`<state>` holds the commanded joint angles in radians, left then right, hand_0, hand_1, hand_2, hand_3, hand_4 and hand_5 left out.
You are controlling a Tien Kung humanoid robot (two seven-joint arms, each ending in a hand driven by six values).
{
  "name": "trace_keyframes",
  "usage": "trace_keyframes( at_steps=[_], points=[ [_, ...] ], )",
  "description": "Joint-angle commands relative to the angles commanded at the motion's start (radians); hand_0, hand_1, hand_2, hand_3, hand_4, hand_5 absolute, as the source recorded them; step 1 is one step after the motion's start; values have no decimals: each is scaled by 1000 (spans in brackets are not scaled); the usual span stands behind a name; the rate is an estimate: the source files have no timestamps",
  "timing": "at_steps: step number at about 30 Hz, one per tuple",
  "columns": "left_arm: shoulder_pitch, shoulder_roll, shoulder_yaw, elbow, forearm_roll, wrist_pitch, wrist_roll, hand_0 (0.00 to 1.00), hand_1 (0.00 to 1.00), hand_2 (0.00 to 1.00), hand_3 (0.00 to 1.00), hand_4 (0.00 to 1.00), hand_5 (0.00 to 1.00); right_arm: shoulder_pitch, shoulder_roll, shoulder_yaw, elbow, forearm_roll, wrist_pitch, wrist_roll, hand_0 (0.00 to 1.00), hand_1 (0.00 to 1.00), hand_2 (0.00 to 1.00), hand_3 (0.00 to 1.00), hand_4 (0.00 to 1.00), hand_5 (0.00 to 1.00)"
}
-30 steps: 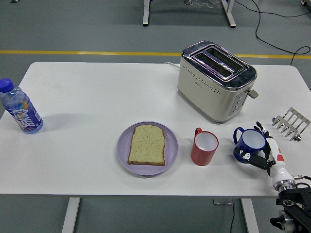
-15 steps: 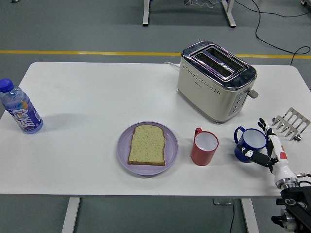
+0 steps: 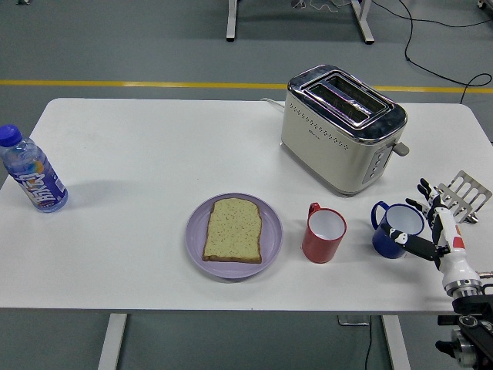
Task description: Pick up the cup,pour liquid into bread,place the cup on the desk
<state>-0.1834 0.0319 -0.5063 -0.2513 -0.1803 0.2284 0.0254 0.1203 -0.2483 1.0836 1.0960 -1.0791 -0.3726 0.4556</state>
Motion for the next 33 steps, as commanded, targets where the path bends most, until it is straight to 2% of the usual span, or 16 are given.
trace_keyframes(
  at_steps=[9, 18, 19, 24, 25, 30, 31, 33],
  points=[
    [1, -1, -7, 1, 8, 0, 1, 690, 756, 773, 611, 396, 998, -30, -1, 70, 141, -49, -27, -30, 957, 826, 984, 998, 952, 18],
    [2, -1, -12, 3, 8, 1, -3, 690, 756, 773, 611, 396, 998, -21, -3, 133, 244, -60, -38, -47, 951, 826, 973, 998, 951, 20],
    [3, -2, -12, 3, 7, 1, -4, 690, 756, 773, 611, 396, 998, -18, -5, 143, 254, -56, -34, -52, 944, 828, 943, 998, 947, 19],
    [6, -2, -8, 3, 0, 0, -6, 690, 756, 773, 611, 396, 998, -7, -11, 190, 280, -18, 2, -84, 944, 828, 943, 998, 947, 19],
    [6, -3, -6, 3, -2, 0, -7, 690, 756, 773, 611, 396, 998, -7, -13, 201, 287, -2, 18, -96, 901, 805, 902, 911, 853, 35],
    [8, -3, 0, 4, -12, -2, -10, 690, 756, 773, 611, 396, 998, -14, -25, 248, 327, 107, 101, -156, 901, 805, 902, 911, 853, 35],
    [8, -3, 1, 4, -13, -2, -10, 690, 756, 773, 611, 396, 998, -16, -29, 261, 339, 147, 110, -160, 803, 734, 798, 777, 767, 75],
    [7, -2, 3, 4, -16, -3, -11, 690, 756, 773, 611, 396, 998, -17, -31, 278, 350, 203, 117, -162, 803, 734, 798, 777, 767, 75]
  ],
)
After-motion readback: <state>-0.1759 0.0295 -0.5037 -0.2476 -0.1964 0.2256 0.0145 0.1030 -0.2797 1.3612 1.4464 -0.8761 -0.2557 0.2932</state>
